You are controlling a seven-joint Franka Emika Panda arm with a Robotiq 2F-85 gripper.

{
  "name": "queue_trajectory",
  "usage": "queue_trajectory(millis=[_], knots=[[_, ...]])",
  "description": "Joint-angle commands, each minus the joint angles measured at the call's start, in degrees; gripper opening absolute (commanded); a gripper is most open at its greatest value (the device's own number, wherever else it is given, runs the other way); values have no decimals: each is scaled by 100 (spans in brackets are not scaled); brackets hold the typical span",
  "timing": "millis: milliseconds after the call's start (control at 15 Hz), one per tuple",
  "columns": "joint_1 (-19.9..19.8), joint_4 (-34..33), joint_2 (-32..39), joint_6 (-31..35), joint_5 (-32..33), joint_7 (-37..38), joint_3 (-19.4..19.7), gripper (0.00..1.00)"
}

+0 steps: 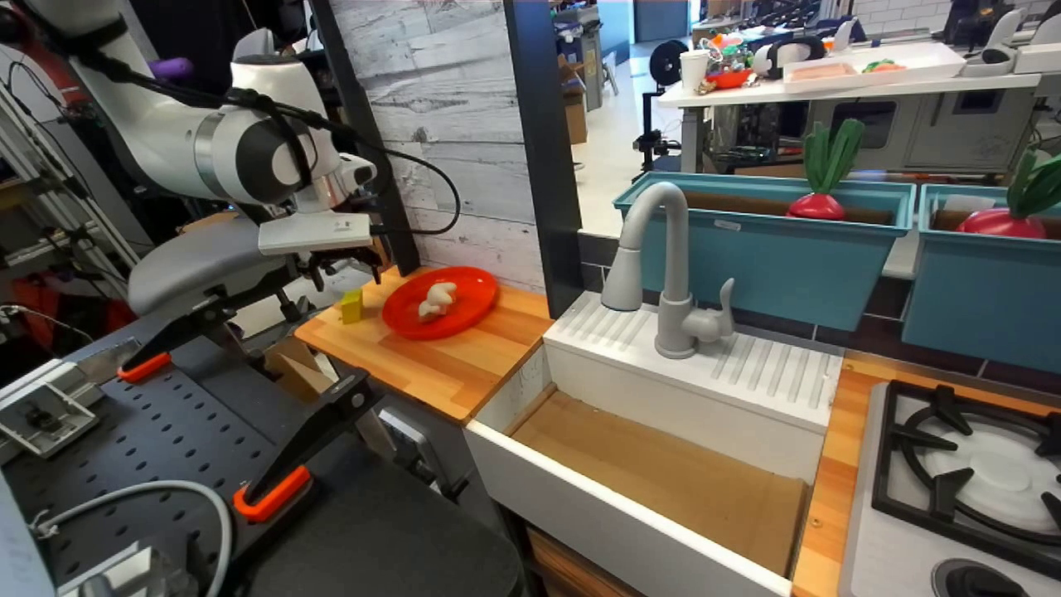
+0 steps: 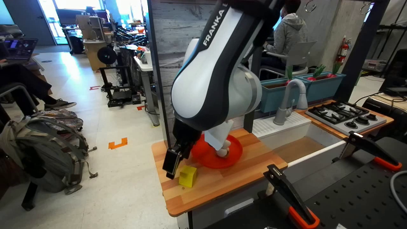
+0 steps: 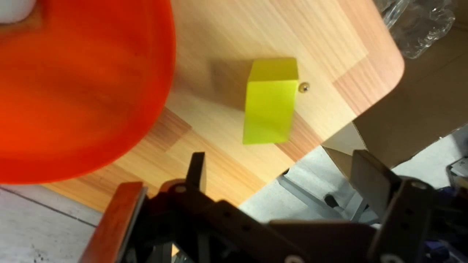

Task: Move the yellow block to the left.

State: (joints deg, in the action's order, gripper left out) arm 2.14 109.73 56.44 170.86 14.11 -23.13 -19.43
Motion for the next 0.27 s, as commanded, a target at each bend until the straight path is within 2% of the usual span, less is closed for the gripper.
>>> queue_trajectory(millis=[0, 67, 133, 200], knots=[[-215, 1335, -1071, 565, 38, 99, -237, 100], [-135, 1589, -1285, 642, 69, 155, -193, 100], [-97, 759, -603, 406, 41, 32, -152, 100], [-94, 1031, -832, 457, 43, 55, -173, 100]])
